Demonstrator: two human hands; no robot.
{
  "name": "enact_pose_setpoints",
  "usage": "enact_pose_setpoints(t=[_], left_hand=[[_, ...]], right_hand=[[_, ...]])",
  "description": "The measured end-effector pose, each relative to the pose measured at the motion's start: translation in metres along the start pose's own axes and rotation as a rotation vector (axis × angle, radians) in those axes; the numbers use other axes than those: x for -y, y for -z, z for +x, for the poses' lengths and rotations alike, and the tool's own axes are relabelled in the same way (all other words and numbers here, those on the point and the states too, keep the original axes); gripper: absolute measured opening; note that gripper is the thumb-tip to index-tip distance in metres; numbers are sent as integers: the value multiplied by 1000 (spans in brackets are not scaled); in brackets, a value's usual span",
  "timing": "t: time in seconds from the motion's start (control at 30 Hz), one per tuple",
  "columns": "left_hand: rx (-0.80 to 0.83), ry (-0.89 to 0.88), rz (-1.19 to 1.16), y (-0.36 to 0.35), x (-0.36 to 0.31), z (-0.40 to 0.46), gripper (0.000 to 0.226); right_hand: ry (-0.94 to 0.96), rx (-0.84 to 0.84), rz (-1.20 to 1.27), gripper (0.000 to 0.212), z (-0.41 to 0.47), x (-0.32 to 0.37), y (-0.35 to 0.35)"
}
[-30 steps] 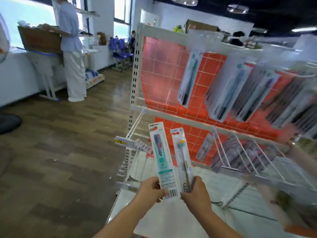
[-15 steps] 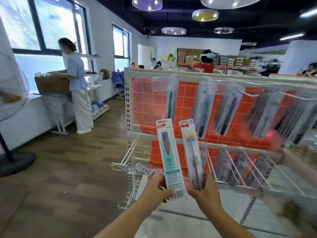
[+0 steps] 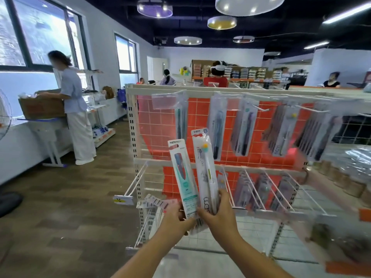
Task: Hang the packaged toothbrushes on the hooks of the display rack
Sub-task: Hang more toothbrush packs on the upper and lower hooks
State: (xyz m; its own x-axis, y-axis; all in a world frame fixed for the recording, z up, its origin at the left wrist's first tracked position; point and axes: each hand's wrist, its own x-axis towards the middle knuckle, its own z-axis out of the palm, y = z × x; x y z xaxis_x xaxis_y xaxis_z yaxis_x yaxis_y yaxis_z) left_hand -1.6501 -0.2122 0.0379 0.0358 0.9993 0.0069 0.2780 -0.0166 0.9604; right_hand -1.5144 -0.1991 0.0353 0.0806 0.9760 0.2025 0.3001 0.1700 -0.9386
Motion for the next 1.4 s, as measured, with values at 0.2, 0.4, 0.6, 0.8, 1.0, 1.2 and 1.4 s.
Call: enact_pose_setpoints(t=[0.2, 0.4, 0.6, 0.8, 1.0, 1.2, 1.4], left_hand=[[98, -25, -165, -4, -9, -6, 28], [185, 18, -255, -7, -18, -1, 33], [152, 108, -391, -10, -13, 8, 21], [221, 159, -531, -11, -9, 16, 26], [129, 165, -549, -22, -18, 19, 47], [9, 85, -354, -35, -19, 25, 57], [-162, 7, -213, -39, -13, 30, 51]], right_hand=[[27, -25, 4, 60, 0, 7, 6], [38, 0, -3, 63, 4, 11, 16], [33, 52, 92, 62, 6, 11, 22], [12, 112, 165, 60, 11, 7, 26], [13, 2, 114, 60, 14, 5, 29], [32, -69, -10, 64, 15, 3, 36], [29, -77, -42, 71, 16, -3, 43]])
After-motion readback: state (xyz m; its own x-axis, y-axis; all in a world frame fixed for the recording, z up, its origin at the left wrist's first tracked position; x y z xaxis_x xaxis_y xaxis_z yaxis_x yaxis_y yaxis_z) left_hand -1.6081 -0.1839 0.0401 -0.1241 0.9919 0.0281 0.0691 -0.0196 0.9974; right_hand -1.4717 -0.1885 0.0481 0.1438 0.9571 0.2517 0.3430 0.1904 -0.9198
